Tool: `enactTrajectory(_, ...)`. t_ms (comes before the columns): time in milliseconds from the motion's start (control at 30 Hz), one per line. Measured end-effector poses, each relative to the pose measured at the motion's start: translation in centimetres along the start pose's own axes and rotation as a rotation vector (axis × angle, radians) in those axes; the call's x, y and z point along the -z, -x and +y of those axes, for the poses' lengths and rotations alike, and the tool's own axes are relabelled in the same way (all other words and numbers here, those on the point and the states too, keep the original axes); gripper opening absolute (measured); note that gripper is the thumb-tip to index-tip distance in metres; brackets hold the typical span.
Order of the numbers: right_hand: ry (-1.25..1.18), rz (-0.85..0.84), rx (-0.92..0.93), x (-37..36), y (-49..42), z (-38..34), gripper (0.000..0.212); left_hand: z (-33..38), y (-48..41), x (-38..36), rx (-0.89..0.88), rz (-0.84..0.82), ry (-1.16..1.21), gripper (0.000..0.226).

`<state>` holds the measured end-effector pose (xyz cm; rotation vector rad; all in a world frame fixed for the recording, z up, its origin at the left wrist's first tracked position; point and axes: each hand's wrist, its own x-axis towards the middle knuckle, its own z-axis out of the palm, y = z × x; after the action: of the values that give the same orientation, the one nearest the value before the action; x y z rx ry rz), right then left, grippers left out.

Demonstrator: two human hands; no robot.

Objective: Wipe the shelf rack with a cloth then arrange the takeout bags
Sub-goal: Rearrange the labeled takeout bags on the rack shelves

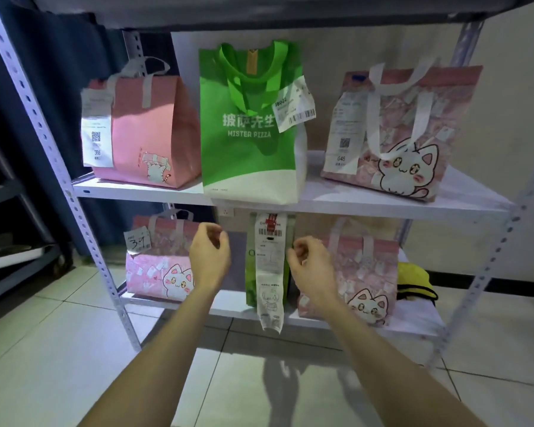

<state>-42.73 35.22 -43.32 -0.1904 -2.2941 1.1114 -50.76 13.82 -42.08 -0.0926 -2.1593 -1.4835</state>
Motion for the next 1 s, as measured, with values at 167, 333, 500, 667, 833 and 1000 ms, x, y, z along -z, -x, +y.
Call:
enactTrajectory(167, 0.153, -0.256, -0.239, -3.9, -0.7, 2.9, 0.03, -4.0, 2.3, -3.3, 0.237, -0.489, -0.168, 0.069)
enactTrajectory(333, 0.253, -0.274, -0.232, -5.0, -1.7, 4.7, 0.021, -5.0, 2.4, -4.1, 0.193, -0.499, -0.205, 0.034)
enactTrajectory(500, 0.166, -0.298, -0.168, -5.5, -0.7, 5.0, 0.015, -5.7, 2.7, -2.9, 0.184, -0.477, -0.122, 0.01)
enactTrajectory(667, 0.085, -0.4, -0.29, -3.8, 1.4, 2.4, 0.011, -3.4, 4.2, -0.2, 0.283, -0.533, -0.124, 0.001)
enactTrajectory(833, 0.053, -0.585, -0.462, 0.3, 4.1, -4.2, 0.02, 2.3, 6.2, 5.5, 0.461, -0.598, -0.128, 0.005)
enactTrajectory(1000, -0.031, -0.688, -0.546, 5.9, 5.7, -14.0, 0.019, 11.1, 6.5, 13.3, 0.636, -0.623, -0.137, 0.015)
